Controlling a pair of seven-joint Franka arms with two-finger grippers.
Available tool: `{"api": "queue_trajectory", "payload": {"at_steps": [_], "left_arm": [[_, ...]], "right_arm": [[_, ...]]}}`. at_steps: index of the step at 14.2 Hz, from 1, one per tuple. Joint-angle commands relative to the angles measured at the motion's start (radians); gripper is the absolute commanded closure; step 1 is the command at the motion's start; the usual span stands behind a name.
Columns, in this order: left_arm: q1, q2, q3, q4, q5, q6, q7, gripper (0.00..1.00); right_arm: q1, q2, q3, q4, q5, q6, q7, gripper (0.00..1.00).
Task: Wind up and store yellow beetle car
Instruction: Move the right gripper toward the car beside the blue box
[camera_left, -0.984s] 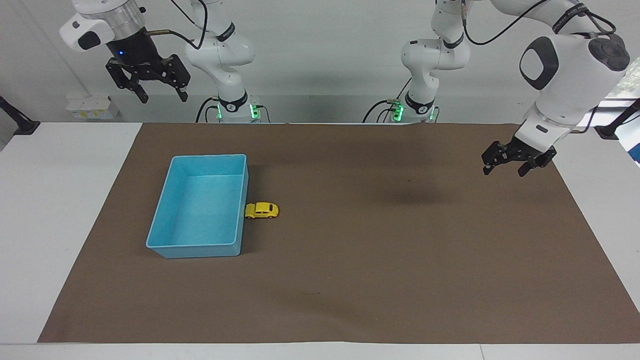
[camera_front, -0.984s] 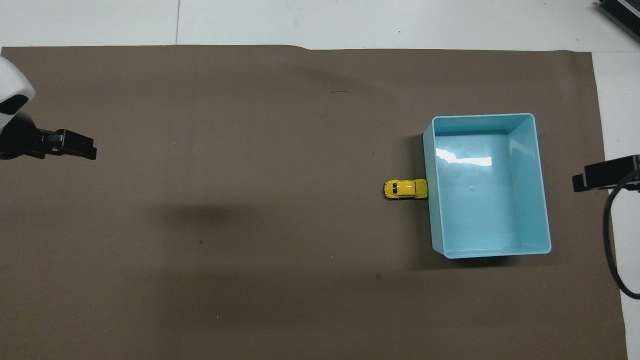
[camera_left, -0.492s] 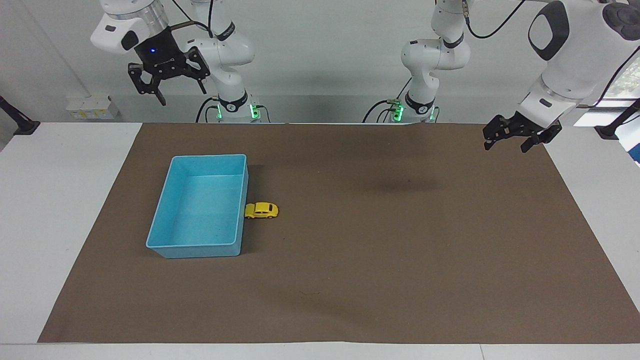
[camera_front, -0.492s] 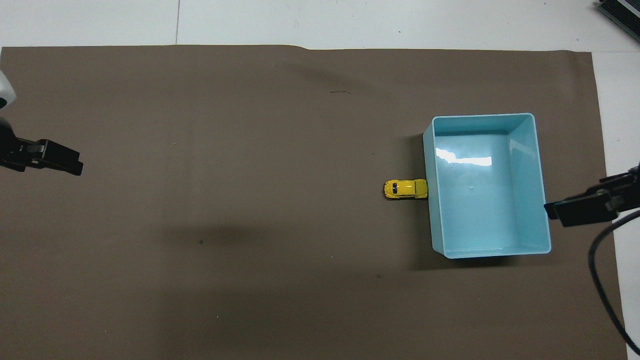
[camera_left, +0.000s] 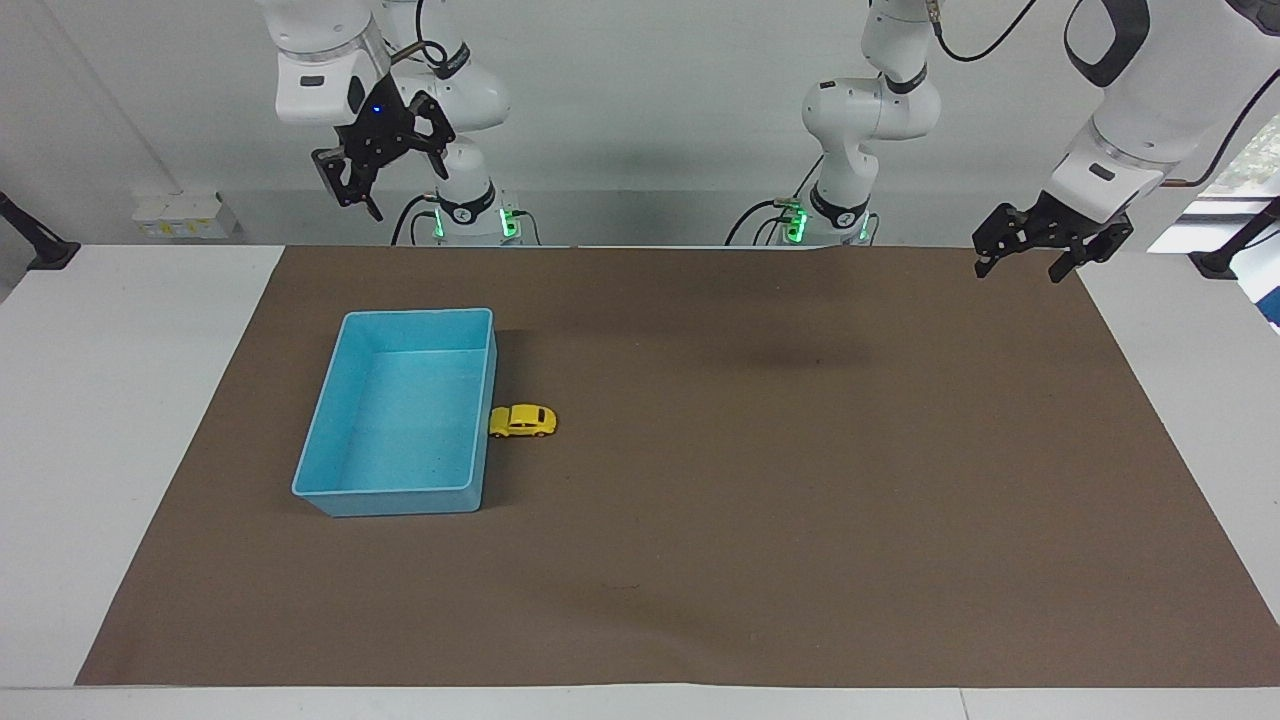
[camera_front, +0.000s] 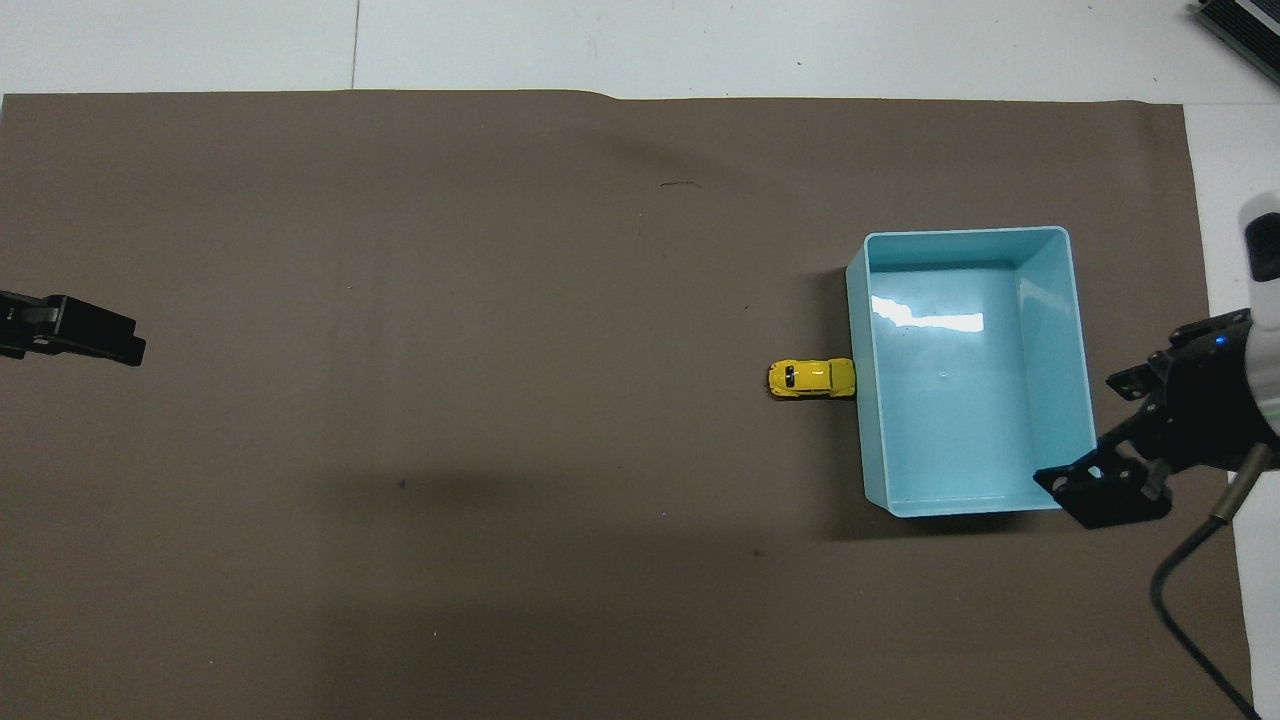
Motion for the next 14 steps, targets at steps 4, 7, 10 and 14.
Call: {"api": "queue_trajectory", "payload": {"at_steps": [4, 7, 10, 14], "left_arm": [[0.01, -0.015, 0.0, -0.017, 0.015, -0.009, 0.011, 0.0], [0.008, -0.015, -0.002, -0.017, 0.015, -0.009, 0.011, 0.0], [0.01, -0.015, -0.002, -0.017, 0.015, -0.009, 0.009, 0.0], [0.01, -0.015, -0.002, -0.017, 0.015, -0.009, 0.009, 0.0]], "right_arm": [[0.021, -0.026, 0.0, -0.071, -0.046, 0.066, -0.191, 0.0], [0.023, -0.026, 0.0, -0.112, -0.048, 0.109, -0.283, 0.0], [0.041, -0.026, 0.009, -0.166, -0.048, 0.155, -0.32, 0.0], [0.064, -0.023, 0.009, -0.221, -0.054, 0.224, -0.326, 0.0]]}}
